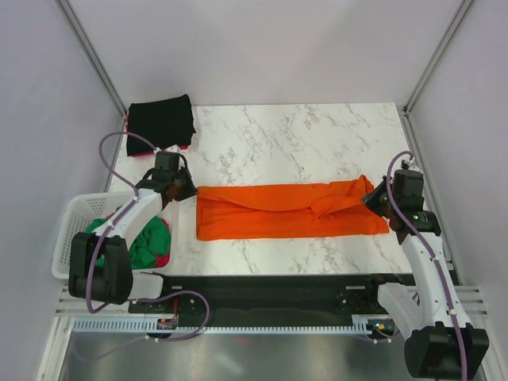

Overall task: Fold and stack the t-shirts
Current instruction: Fold the tshirt

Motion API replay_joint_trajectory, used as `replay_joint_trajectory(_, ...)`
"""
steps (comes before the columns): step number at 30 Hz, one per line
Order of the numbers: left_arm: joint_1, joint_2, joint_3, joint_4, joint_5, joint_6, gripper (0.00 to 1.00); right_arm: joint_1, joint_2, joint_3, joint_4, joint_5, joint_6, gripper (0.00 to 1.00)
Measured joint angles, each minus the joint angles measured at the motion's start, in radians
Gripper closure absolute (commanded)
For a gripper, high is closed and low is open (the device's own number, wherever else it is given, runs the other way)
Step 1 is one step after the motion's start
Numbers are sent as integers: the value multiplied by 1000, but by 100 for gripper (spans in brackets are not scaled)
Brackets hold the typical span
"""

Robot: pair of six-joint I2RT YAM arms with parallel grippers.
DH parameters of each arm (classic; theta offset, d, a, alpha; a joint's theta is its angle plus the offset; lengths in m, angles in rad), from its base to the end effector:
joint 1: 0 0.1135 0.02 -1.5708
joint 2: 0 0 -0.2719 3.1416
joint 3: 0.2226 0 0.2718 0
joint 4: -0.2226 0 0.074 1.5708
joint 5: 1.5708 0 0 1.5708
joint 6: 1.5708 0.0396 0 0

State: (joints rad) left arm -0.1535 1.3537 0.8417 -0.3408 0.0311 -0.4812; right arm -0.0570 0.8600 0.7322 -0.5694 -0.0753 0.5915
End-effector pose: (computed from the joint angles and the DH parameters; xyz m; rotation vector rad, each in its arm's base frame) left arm 0.2930 -0.0466 0.2159 -0.3854 2.4189 -0.3230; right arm 0.2000 -0.0084 0.2724 0.6920 2.1854 0.3659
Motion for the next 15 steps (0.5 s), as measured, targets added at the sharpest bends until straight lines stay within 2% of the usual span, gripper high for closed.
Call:
replay_joint_trajectory(2, -1, -15, -18, 3, 2, 0, 86, -5, -20, -19, -7, 13, 1, 86)
replay_joint_trajectory(3, -1, -25, -29, 5, 2, -2, 74, -7, -31, -32, -10, 20, 4, 70)
replay_joint_trajectory(5, -1, -51, -55, 6, 2, -11, 63, -11, -47, -59, -23, 36, 21, 36)
replay_joint_trajectory(6, -1, -72, -75, 5, 1, -18, 56, -14, -58, -76, -30, 48, 33, 14)
replay_joint_trajectory(9, -3, -148, -127, 5, -5, -42, 51, -32, -104, -111, -56, 87, 55, 7)
replay_joint_trajectory(15, -6, -281, -183, 4, -35, -69, 52, -45, -134, -112, -18, 88, 96, 10)
